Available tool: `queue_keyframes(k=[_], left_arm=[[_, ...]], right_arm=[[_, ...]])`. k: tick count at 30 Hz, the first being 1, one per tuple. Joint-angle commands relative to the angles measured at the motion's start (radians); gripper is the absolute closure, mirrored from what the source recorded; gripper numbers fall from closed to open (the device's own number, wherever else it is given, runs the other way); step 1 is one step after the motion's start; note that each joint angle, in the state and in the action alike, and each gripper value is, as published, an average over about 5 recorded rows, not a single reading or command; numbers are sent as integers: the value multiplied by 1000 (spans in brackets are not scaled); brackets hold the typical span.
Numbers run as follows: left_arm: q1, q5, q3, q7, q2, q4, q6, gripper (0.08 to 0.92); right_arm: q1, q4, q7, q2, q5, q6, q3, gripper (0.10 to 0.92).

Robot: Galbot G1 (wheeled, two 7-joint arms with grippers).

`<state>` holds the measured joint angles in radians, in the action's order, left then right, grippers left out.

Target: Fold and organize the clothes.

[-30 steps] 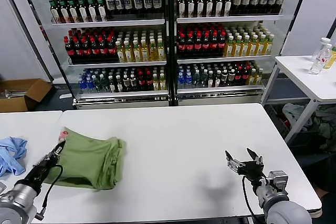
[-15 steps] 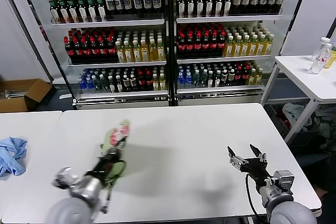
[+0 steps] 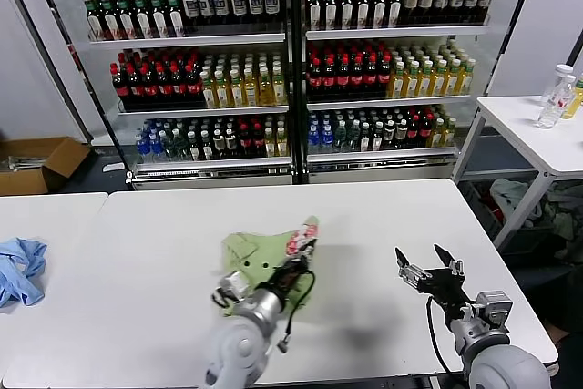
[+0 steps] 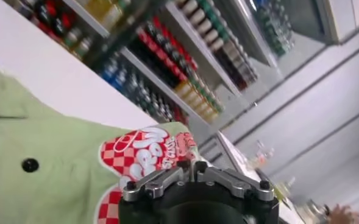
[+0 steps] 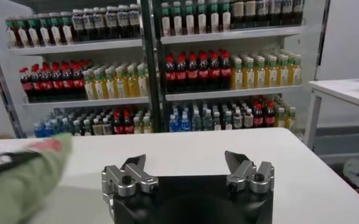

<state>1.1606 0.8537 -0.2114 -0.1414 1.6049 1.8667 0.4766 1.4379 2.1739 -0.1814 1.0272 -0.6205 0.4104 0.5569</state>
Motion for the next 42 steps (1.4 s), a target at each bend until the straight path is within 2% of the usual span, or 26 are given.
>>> queue_keyframes(k=[1,6,11,17,22,27,30,42], left_arm=[[-112,-140,145,87,50,-192,-51,784],[-61,-331,49,76,17,-73,-81,646],[43,-409,-123,52,-94,108,-124,498],[218,-416,-284,32,-202,241,-152,325],[323,-440,-332,20,-215,290,-180,201],[374,-449,-344,17,-198,324,-194,178],[386,-448,-346,15,-199,335,-197,177],[401,-447,-338,14,-199,354,-196,177]], right_arm=[[-33,-23,5,15,5,4,-17,203],[-69,-36,4,34,4,12,-75,203],[-159,-89,-20,79,1,31,-234,203],[-250,-200,-62,171,-2,59,-379,203],[-298,-313,-113,249,33,73,-447,203],[-322,-391,-165,285,93,85,-475,203],[-327,-417,-191,293,117,95,-482,243],[-350,-435,-137,237,164,58,-433,587]])
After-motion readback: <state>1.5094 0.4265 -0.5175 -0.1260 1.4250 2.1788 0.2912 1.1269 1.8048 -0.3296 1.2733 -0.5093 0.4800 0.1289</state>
